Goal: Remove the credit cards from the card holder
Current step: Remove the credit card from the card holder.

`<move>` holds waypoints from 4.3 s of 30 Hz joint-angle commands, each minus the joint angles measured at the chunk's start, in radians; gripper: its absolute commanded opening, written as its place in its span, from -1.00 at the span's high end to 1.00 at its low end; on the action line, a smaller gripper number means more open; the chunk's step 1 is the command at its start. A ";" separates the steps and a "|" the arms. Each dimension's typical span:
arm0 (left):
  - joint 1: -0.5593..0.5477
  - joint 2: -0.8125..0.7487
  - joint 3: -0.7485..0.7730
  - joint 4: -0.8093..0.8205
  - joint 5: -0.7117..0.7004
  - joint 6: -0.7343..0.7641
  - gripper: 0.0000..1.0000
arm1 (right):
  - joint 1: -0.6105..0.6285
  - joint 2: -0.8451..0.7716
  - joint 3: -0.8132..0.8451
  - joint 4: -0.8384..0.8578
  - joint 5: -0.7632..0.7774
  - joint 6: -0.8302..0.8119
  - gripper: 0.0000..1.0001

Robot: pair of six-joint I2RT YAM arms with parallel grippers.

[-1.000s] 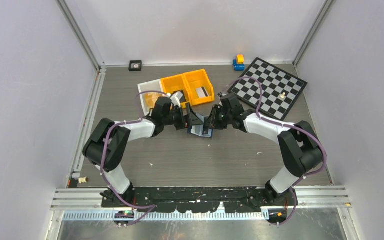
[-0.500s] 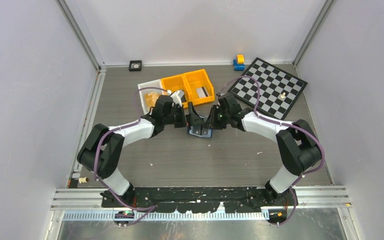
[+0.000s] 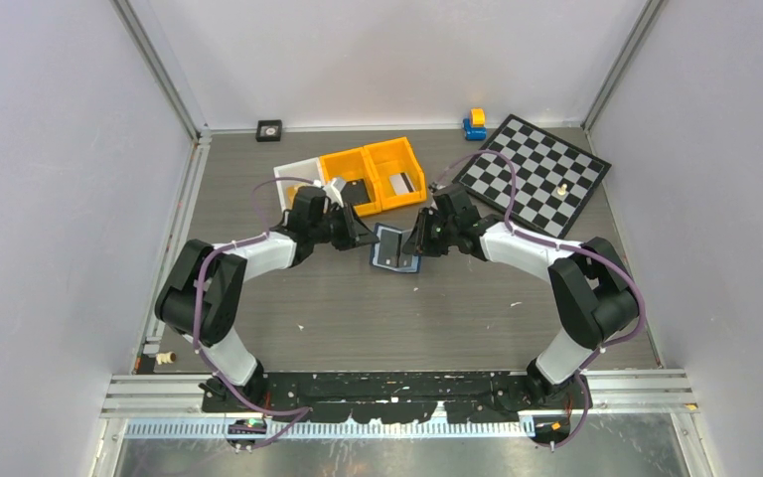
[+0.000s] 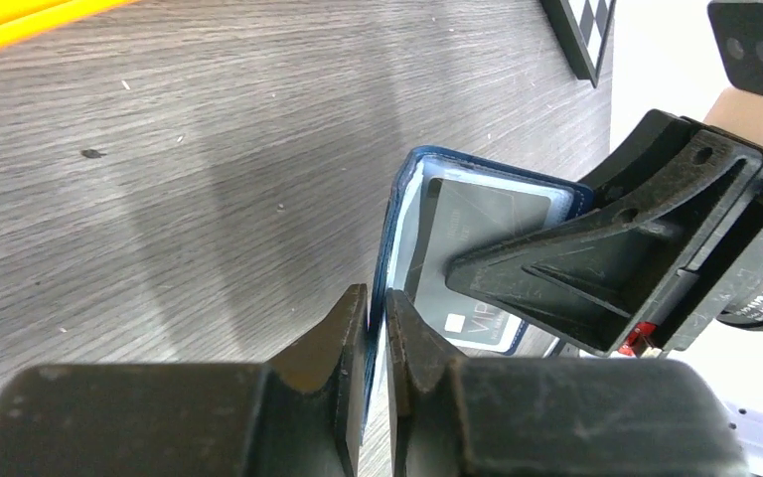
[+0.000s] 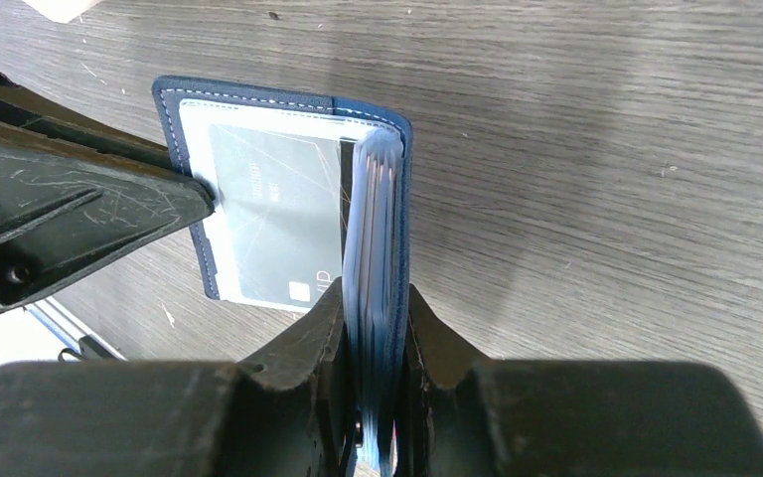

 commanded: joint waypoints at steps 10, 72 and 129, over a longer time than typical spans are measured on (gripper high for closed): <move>-0.001 -0.057 -0.062 0.107 -0.004 -0.020 -0.20 | 0.006 0.019 0.041 0.076 0.029 0.073 0.61; -0.088 -0.419 -0.333 0.273 -0.328 0.014 -0.99 | 0.080 -0.281 -0.129 0.114 0.445 0.069 0.99; -0.109 -0.245 -0.217 0.247 -0.163 -0.016 1.00 | 0.079 -0.233 -0.057 0.035 0.305 0.046 -0.08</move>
